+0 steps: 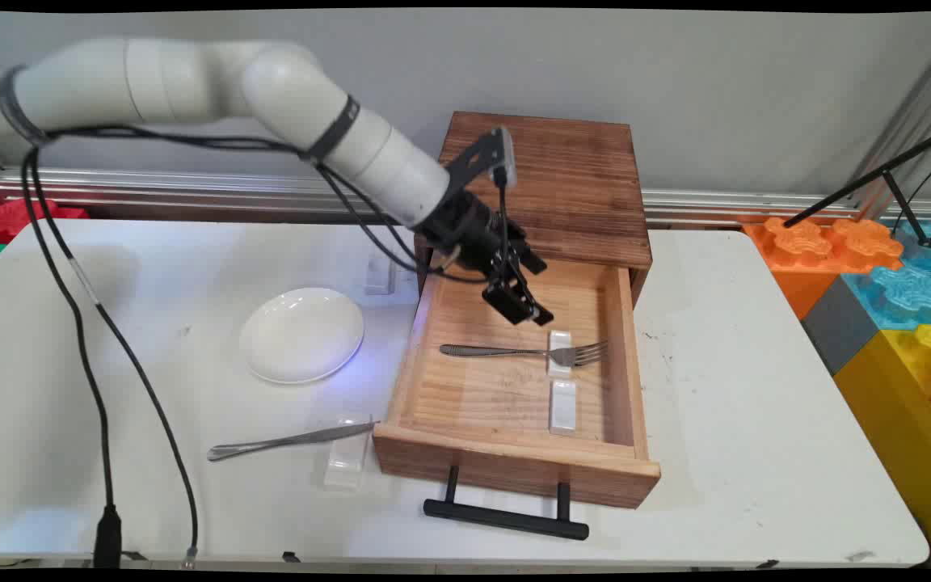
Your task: Pick up the knife from the right of the white plate
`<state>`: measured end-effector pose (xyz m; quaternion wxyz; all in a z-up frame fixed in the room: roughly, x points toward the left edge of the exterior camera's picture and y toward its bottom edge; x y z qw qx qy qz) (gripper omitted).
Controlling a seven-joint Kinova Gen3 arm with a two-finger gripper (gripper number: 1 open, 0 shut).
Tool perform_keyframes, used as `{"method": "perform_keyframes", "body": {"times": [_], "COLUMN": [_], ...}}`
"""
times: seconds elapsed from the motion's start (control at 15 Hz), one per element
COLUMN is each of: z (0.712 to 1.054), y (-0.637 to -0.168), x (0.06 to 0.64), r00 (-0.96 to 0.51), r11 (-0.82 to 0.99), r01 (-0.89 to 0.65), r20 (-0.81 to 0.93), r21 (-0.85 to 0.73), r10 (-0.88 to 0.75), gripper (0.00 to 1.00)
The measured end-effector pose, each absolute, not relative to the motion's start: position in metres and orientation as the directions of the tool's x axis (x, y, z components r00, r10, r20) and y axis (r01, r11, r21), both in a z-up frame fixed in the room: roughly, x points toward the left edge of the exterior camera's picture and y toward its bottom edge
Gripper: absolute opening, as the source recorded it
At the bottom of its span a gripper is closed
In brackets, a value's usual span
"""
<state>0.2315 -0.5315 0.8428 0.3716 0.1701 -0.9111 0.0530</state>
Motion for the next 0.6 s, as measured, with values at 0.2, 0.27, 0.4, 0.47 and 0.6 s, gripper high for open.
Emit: {"method": "perform_keyframes", "body": {"times": [0.2,0.27,0.4,0.47,0.6], "z": [0.878,0.885,0.900,0.910,0.929], "y": [-0.523,-0.521,-0.514,-0.509,-0.496], "x": [0.233,0.233,0.236,0.239,0.247], "r00": [-0.669,-0.671,-0.675,-0.679,-0.686], "r11": [0.916,0.912,0.903,0.898,0.884], "r01": [-0.397,-0.405,-0.423,-0.434,-0.458], "r20": [0.665,0.659,0.639,0.627,0.597], "r21": [0.056,0.061,0.073,0.078,0.091], "r10": [-0.330,-0.341,-0.368,-0.382,-0.417], "gripper": [1.00,1.00,1.00,1.00,1.00]}}
